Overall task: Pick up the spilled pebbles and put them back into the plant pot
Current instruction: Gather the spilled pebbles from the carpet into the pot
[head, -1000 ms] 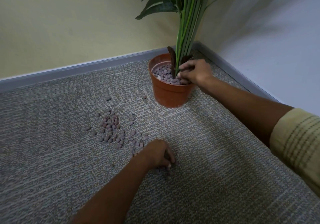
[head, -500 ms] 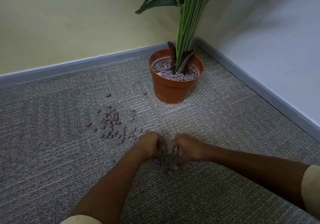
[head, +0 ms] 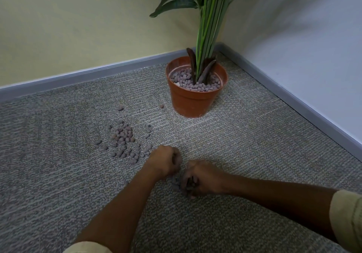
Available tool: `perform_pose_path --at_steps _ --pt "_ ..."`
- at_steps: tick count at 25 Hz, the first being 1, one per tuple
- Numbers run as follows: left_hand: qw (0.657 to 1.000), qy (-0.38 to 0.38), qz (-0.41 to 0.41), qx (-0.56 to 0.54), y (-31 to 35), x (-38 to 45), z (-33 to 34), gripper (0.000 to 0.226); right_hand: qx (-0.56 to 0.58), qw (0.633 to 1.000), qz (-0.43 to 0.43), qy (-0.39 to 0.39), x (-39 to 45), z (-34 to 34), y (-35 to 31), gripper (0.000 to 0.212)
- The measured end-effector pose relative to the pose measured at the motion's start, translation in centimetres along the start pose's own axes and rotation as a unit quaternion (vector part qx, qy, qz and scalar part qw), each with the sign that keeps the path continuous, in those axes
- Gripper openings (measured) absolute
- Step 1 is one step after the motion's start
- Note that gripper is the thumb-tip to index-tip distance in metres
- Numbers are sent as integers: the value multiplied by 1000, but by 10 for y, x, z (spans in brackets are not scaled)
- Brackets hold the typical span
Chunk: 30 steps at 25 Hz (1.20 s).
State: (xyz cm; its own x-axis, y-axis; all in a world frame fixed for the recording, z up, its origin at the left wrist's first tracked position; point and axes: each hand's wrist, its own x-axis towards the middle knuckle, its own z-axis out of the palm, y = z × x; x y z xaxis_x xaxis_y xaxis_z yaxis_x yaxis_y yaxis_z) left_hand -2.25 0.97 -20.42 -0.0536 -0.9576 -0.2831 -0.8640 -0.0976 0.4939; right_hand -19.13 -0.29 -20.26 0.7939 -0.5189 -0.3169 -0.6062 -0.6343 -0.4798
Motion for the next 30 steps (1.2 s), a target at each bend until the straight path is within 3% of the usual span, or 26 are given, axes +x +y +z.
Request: perform_pose_path --at_steps 2,5,8,13,15,18,20,22,24,27,30 --pt "996 45 -3 -76 8 5 -15 15 -14 1000 -22 -4 -1 1 1 26" --pt "962 115 -7 -246 37 21 -55 10 -9 1000 -28 -10 -3 1 7 17" --pt "929 192 6 -315 66 51 -91 11 2 1000 -7 -13 -7 -1 18 14" --pt "928 243 52 -277 84 89 -113 33 -7 1000 25 -5 -13 -22 22 17" --pt "936 259 65 -231 80 91 -110 40 29 998 30 49 -11 -52 19 14" --pt "938 289 59 -181 65 74 -95 27 113 972 59 200 0 -114 19 12" --pt "953 240 61 -172 48 54 -81 16 150 939 87 297 15 -154 20 15" --pt "983 133 68 -110 30 35 -67 14 151 912 93 370 33 -183 22 16" --pt "995 35 90 -24 16 21 -58 13 125 906 101 392 50 -199 26 16" --pt "981 -53 150 107 14 8 -59 16 76 915 116 379 65 -207 30 22" --pt "942 -110 186 256 23 -8 -87 24 85 893 66 438 58 -186 9 19"
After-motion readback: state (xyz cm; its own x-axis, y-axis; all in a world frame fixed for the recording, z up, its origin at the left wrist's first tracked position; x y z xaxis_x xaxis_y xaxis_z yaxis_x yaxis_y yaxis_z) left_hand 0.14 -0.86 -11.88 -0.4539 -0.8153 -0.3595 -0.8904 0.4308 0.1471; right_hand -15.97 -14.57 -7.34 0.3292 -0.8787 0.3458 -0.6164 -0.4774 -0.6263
